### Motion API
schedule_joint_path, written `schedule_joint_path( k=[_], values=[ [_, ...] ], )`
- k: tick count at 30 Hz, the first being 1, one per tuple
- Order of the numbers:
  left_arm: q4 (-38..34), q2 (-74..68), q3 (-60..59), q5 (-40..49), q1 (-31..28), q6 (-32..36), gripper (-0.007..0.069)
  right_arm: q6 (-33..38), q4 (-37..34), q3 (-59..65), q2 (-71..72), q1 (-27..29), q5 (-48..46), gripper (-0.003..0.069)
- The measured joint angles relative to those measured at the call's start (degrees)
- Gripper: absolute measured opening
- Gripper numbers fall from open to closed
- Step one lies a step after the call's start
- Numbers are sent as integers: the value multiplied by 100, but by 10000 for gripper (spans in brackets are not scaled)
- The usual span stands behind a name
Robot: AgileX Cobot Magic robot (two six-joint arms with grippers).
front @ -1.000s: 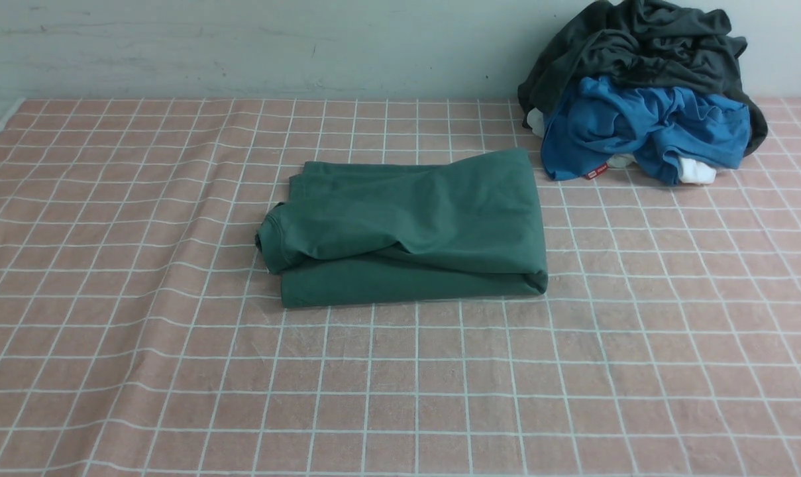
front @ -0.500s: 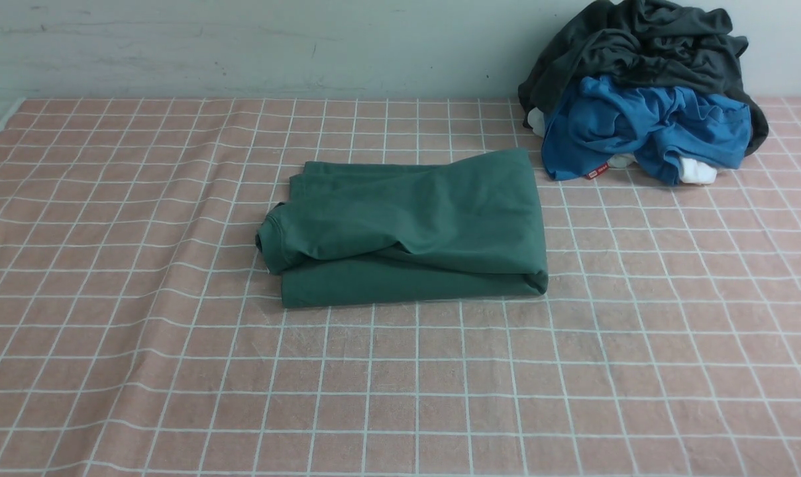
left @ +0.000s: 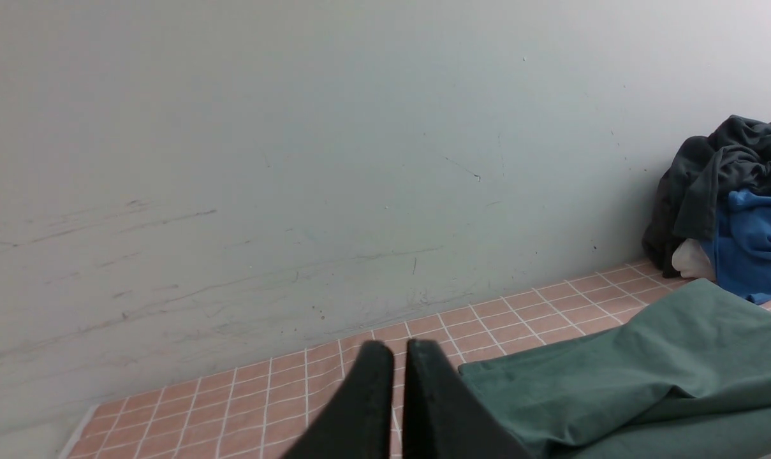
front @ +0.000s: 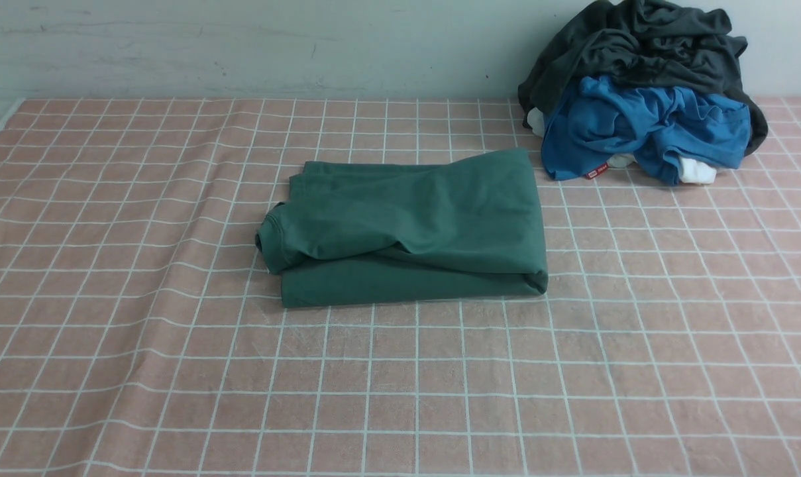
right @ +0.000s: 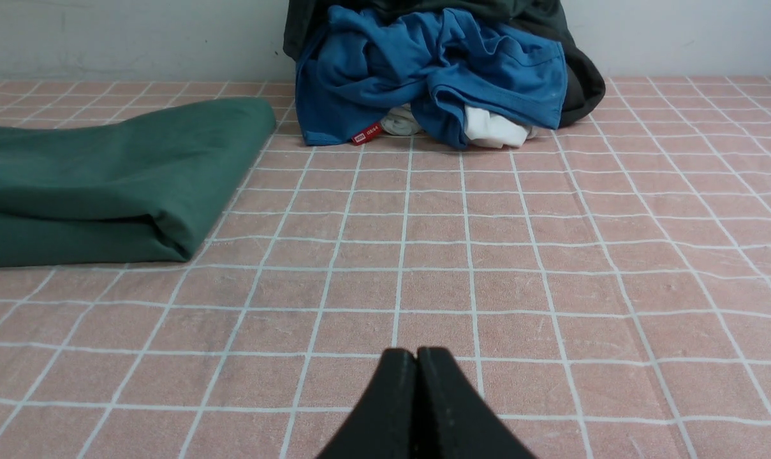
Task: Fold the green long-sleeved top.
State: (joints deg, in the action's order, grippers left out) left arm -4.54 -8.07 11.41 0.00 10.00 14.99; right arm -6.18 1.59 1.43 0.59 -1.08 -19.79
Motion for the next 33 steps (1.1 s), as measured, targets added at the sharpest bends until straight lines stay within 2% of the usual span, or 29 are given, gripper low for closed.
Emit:
schedule_joint_path(
  k=[13, 16, 21, 22, 23, 25, 26, 29, 33],
  values=[
    [0, 91, -77, 0, 76, 0, 16, 0, 0, 0, 0, 4, -13, -10],
    [0, 346, -313, 0, -79, 0, 16, 0, 0, 0, 0, 4, -13, -10],
    [5, 858, -1177, 0, -787, -19, 16, 7, -2, 0, 5, 4, -20, -10],
    [5, 864, -1215, 74, -829, -54, 16, 7, -2, 0, 5, 4, -27, -10],
    [16, 865, -1276, 659, -954, -157, 16, 14, -7, -6, 5, 4, -37, -10],
    [19, 865, -1290, 1032, -982, -199, 16, 21, -7, -6, 5, 6, -43, -10],
    [23, 865, -1309, 1678, -1000, -274, 16, 21, -7, -6, 5, 11, -53, -10],
    [20, 869, -1262, 2055, -1002, -337, 16, 21, -7, -6, 5, 11, -59, -10],
    [20, 869, -1255, 2103, -1002, -362, 16, 21, -7, -6, 5, 11, -59, -10]
  ],
)
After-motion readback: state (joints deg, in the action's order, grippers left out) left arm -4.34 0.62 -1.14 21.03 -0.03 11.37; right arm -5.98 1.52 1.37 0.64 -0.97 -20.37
